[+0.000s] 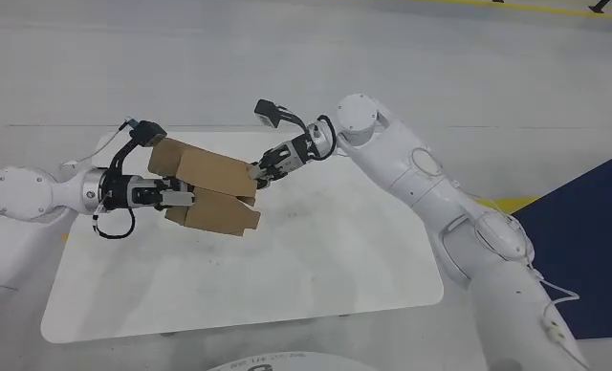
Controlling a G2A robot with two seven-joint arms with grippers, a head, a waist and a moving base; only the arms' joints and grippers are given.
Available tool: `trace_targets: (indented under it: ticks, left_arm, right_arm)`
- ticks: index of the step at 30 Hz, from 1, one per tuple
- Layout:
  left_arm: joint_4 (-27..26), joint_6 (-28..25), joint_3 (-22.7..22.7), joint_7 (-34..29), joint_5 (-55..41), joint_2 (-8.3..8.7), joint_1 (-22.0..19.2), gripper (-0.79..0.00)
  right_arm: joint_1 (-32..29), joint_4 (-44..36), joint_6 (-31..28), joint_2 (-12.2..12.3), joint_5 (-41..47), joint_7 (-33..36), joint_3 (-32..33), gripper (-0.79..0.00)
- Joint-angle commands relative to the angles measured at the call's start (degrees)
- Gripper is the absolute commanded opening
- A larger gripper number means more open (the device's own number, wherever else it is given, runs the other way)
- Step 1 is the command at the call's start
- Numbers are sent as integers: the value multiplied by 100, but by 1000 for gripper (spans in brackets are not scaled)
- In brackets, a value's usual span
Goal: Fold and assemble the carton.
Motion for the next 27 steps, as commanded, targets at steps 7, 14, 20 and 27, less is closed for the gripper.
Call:
trace_targets:
  ticks: [7,14,20,27]
  left_arm:
    - [-317,-695,343,698,782,269,74,0]
    - [-523,-1304,779,1306,580,567,-53,0]
    - [-524,-1543,1215,1546,594,836,-316,0]
    - [-251,-1940,1711,1944,1035,980,-652,-437]
  right_arm:
    - [-62,28,-57,-13,177,588,165,-785]
    - [-72,119,30,-58,284,778,264,-785]
    - [-76,181,66,-105,272,804,321,-785]
    - [-102,207,67,-142,237,922,384,-785]
